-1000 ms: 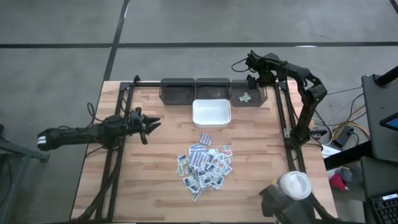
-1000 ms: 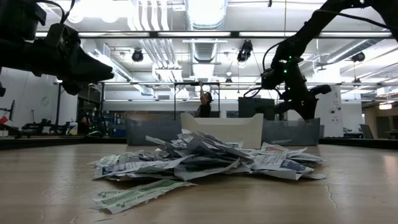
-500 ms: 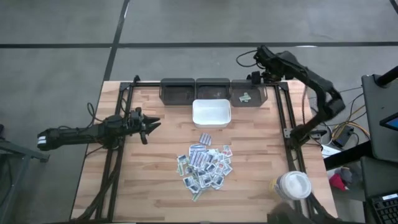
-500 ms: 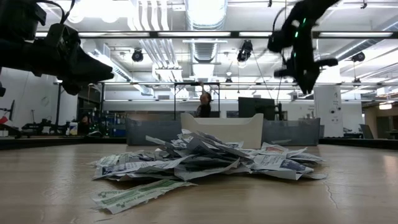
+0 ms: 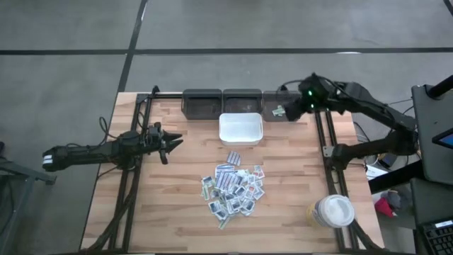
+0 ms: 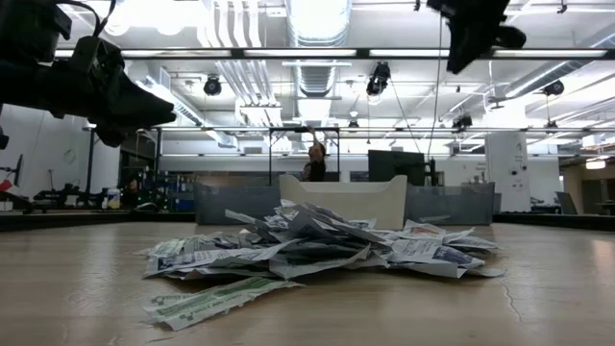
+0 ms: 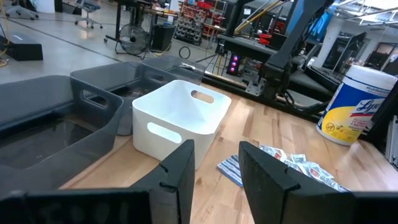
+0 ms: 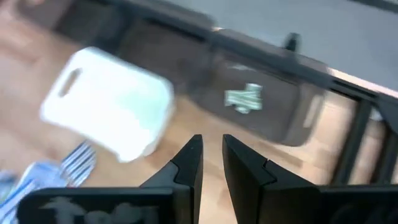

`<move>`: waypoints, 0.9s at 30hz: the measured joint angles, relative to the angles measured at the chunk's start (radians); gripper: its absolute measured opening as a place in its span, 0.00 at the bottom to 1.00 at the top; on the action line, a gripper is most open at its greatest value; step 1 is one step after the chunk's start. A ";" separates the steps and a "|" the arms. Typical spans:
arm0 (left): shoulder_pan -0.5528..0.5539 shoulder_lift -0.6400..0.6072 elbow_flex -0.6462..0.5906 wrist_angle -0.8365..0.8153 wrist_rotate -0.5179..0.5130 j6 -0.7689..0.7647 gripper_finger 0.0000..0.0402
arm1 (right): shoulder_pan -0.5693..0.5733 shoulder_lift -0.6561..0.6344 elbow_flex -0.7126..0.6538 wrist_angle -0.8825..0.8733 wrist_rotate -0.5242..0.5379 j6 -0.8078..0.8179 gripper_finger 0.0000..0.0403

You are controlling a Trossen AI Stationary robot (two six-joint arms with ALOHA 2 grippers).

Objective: Pick & Place First Aid Supplies
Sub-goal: Put the green bandage pack into the right gray bin

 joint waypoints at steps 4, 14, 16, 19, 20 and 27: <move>0.000 0.000 0.000 0.000 0.000 0.000 0.30 | 0.156 -0.002 0.000 0.018 -0.002 -0.001 0.15; 0.000 0.000 0.000 0.000 0.000 0.000 0.30 | 0.462 0.107 -0.001 0.128 -0.002 -0.107 0.15; 0.000 0.000 0.000 0.000 0.000 0.000 0.30 | 0.498 0.140 -0.001 0.130 -0.002 -0.138 0.15; 0.000 0.000 0.000 0.000 0.000 0.000 0.30 | 0.530 0.196 -0.001 0.130 -0.002 -0.158 0.15; 0.000 0.000 0.000 0.000 0.000 0.000 0.30 | 0.536 0.218 -0.001 0.130 -0.003 -0.158 0.15; 0.000 0.000 0.000 0.000 0.000 0.000 0.30 | 0.544 0.393 -0.001 0.128 -0.006 -0.208 0.15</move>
